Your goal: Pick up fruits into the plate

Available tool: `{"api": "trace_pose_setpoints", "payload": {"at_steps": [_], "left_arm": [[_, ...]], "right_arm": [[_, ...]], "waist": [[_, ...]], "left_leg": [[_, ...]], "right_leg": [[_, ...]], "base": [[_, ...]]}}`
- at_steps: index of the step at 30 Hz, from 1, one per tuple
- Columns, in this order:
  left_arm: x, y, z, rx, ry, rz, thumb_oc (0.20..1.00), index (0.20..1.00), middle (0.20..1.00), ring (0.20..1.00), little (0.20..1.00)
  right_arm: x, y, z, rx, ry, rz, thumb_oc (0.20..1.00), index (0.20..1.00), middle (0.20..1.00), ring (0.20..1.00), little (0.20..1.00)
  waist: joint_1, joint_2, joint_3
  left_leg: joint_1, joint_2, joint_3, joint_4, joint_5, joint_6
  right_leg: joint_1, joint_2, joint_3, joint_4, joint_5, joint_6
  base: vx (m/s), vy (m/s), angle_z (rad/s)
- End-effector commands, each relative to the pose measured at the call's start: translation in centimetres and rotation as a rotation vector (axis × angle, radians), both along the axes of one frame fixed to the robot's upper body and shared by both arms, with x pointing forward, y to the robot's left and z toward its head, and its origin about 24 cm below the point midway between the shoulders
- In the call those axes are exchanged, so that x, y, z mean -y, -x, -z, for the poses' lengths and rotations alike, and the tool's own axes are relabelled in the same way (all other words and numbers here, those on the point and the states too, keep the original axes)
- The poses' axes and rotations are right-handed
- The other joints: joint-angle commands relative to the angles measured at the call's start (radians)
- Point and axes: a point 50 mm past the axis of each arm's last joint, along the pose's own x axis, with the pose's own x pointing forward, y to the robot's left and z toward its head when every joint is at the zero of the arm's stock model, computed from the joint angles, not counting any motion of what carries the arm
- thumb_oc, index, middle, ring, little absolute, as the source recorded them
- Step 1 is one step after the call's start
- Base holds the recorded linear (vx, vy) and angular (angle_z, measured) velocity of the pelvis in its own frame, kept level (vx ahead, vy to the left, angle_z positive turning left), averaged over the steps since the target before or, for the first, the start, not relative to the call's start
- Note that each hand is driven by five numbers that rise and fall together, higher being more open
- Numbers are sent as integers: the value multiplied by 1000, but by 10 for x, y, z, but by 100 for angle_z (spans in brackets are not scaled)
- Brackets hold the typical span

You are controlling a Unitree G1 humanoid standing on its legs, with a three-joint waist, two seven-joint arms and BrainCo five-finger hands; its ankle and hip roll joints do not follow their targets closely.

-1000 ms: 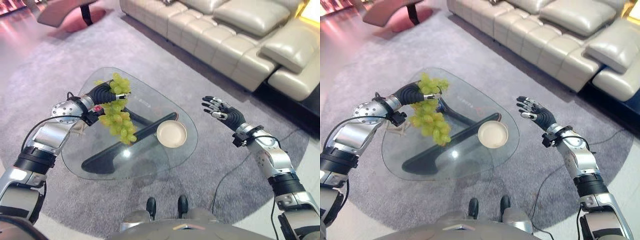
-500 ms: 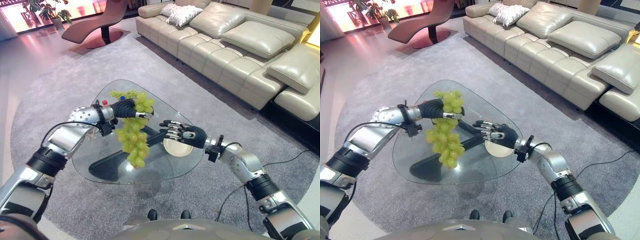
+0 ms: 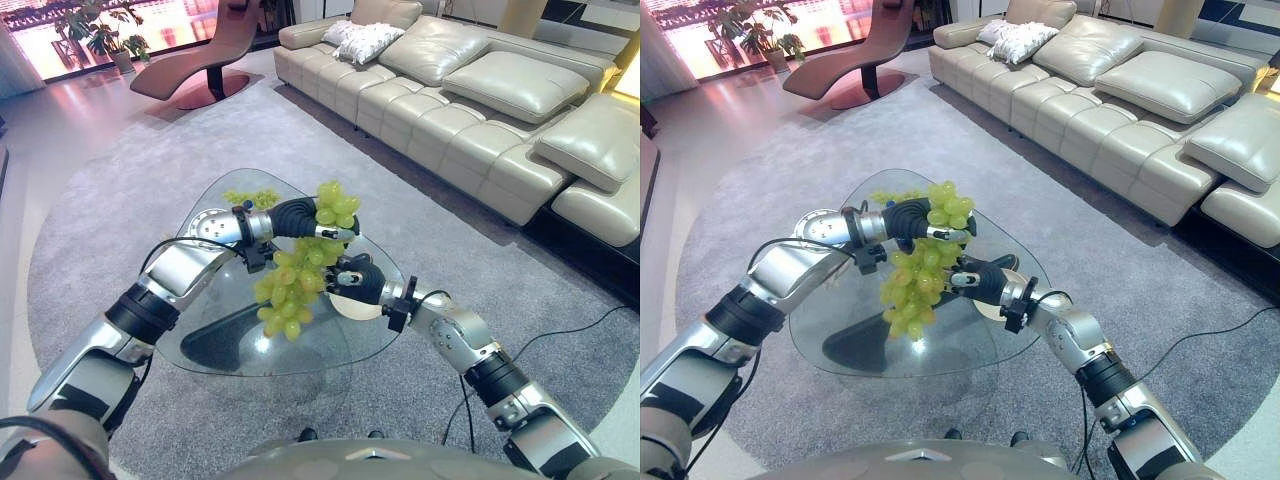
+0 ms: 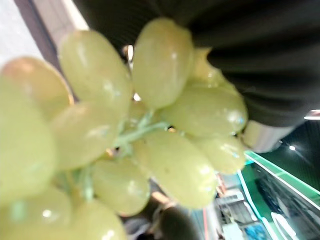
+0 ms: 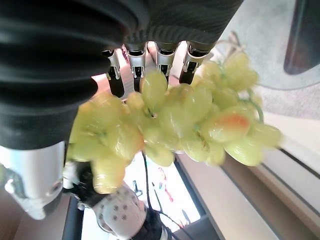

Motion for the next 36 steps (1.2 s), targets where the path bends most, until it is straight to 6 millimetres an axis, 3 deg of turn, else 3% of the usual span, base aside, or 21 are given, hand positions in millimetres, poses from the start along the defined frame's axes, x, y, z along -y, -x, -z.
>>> {"api": "trace_pose_setpoints", "payload": {"at_steps": [1, 10, 17, 18, 19, 36], "left_arm": [[13, -10, -42, 100, 103, 30, 200, 200, 200, 200, 200], [15, -10, -40, 66, 132, 11, 200, 200, 200, 200, 200], [13, -12, -33, 54, 118, -12, 200, 200, 200, 200, 200], [12, -12, -32, 49, 118, -16, 200, 200, 200, 200, 200], [12, -12, -31, 48, 118, -17, 200, 200, 200, 200, 200], [5, -14, -27, 20, 123, -54, 200, 200, 200, 200, 200]], "right_arm": [[-20, -9, -29, 87, -137, -45, 1000, 1000, 1000, 1000, 1000], [-36, 5, -32, 105, -152, -151, 1000, 1000, 1000, 1000, 1000], [-50, 20, -39, 61, -262, -267, 1000, 1000, 1000, 1000, 1000], [-51, 21, -39, 61, -273, -269, 802, 802, 802, 802, 802], [-51, 22, -40, 59, -276, -270, 200, 200, 200, 200, 200], [-47, 24, -32, 25, -278, -257, 200, 200, 200, 200, 200]], "waist": [[24, -26, -47], [23, -28, -39], [24, -28, -35], [25, -28, -34], [25, -28, -34], [28, -30, -26]], "left_leg": [[49, -20, 76, 43, -180, 15], [45, -20, 76, 46, -177, 17], [48, -21, 77, 43, -175, 20], [47, -21, 76, 43, -175, 20], [47, -21, 76, 42, -175, 20], [51, -17, 77, 32, -168, 18]], "right_leg": [[28, -60, 5, 19, -94, 71], [23, -58, 10, 21, -95, 67], [26, -55, 16, 19, -96, 65], [26, -54, 16, 19, -96, 65], [26, -54, 16, 19, -95, 65], [26, -52, 10, 16, -95, 65]], "base": [[0, 0, 0], [0, 0, 0], [0, 0, 0], [0, 0, 0], [0, 0, 0], [0, 0, 0]]}}
